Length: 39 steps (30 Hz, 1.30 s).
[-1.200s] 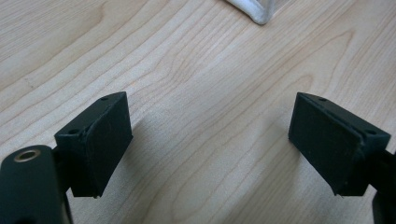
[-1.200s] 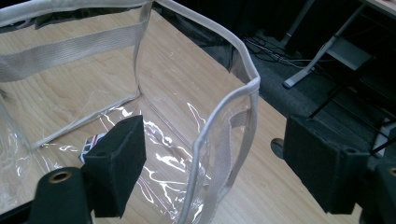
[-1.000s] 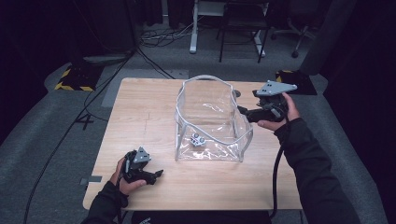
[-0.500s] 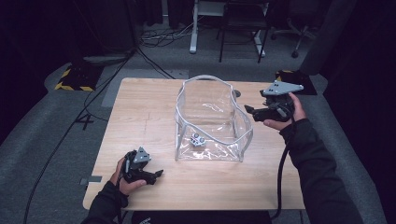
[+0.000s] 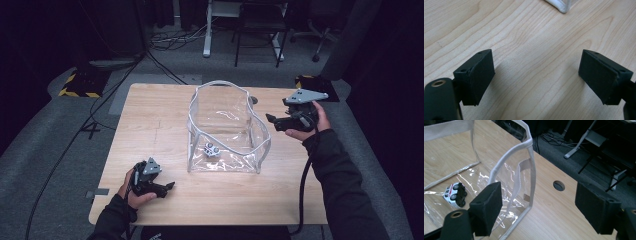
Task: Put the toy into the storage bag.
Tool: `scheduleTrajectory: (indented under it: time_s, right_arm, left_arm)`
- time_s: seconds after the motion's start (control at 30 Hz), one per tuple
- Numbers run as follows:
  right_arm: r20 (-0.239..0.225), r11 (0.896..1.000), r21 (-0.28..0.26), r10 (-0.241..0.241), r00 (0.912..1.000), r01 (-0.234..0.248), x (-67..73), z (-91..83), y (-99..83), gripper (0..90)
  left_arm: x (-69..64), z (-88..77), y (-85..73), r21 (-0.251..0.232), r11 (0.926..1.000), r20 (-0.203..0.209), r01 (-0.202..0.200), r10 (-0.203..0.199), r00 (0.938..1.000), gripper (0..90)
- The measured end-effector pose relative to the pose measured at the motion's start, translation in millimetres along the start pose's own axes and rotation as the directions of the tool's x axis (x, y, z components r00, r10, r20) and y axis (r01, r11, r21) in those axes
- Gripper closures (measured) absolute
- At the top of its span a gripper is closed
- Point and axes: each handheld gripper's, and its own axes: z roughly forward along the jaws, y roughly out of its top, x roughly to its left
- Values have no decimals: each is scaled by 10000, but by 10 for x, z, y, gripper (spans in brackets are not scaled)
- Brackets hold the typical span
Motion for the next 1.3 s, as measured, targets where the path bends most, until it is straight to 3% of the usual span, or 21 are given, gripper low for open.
scheduleTrajectory:
  time_s: [0.57,0.73,1.07,1.1,1.3]
  right_arm:
    - [43,9991,421,24,10000,-26,-16,85,-217,222]
    - [-85,9987,467,205,9998,-201,12,107,-306,223]
    - [-110,9976,693,7,9999,1,33,114,-446,225]
    - [-130,9972,700,259,9996,-249,55,118,-455,225]
    - [-238,9970,766,156,9996,-137,67,137,-527,225]
  left_arm:
    - [0,0,0,1,10000,-2,1,-1,10000,137]
    - [-1,0,0,5,10000,7,14,-14,10000,136]
    - [0,0,0,2,10000,-3,3,-3,10000,136]
    - [0,0,0,1,10000,-1,-2,2,10000,136]
    - [-2,0,-1,1,10000,11,30,-30,10000,137]
